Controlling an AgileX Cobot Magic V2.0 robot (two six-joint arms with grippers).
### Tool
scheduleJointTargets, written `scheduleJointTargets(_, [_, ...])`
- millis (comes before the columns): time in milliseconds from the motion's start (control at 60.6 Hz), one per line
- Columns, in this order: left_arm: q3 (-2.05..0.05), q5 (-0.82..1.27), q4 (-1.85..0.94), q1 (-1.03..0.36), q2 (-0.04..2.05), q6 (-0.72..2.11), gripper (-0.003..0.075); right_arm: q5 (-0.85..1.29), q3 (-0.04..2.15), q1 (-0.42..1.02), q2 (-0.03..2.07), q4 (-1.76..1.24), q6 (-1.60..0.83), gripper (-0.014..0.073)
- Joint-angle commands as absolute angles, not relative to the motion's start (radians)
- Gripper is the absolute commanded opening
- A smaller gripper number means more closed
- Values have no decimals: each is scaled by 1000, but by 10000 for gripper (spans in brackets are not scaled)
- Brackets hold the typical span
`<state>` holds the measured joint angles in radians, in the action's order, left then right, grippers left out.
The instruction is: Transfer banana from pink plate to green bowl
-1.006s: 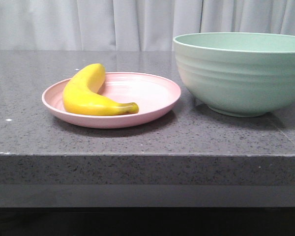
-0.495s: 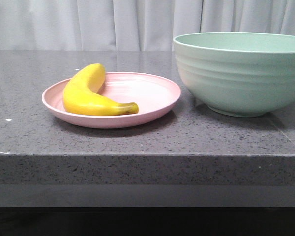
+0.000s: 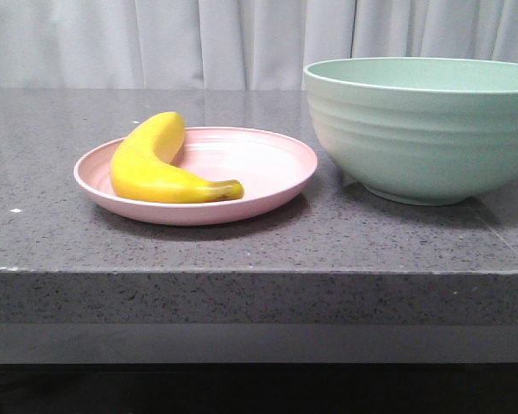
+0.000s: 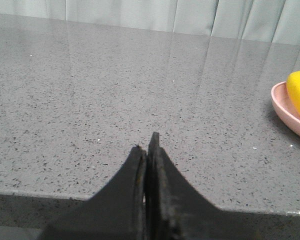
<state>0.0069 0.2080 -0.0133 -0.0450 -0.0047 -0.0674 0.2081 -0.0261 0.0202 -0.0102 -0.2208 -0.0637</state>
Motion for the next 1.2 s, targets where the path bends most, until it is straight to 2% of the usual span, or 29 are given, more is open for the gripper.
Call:
scheduleJointTargets(0, [11,117,-21,-46,-23,-67,-20,120,-27,15,-28,-226,-68,-58])
scheduleJointTargets(396, [1,30,-21,-46,-23,-67,-20,84,-26,15,-28,-226,-68,-58])
scheduleJointTargets(528, [-86,42,-12,-46,-7,-67,-20,109,34,15,-26,-223,-68,-58])
scheduleJointTargets(676, [-252,104,-12,-46,103,-67,-20,192,193,15,21,-186,-68,-58])
scheduleJointTargets(874, [-453,129,-12,-46,389,-67,-20,235,404,15,241,-181,-68,-58])
scheduleJointTargets(1105, [-508,108,-12,-46,506,-67,-17,240,516,15,405,-182,-68,-54])
scheduleJointTargets(1188, [-508,108,-12,-46,509,-67,51,240,515,15,405,-182,-68,0])
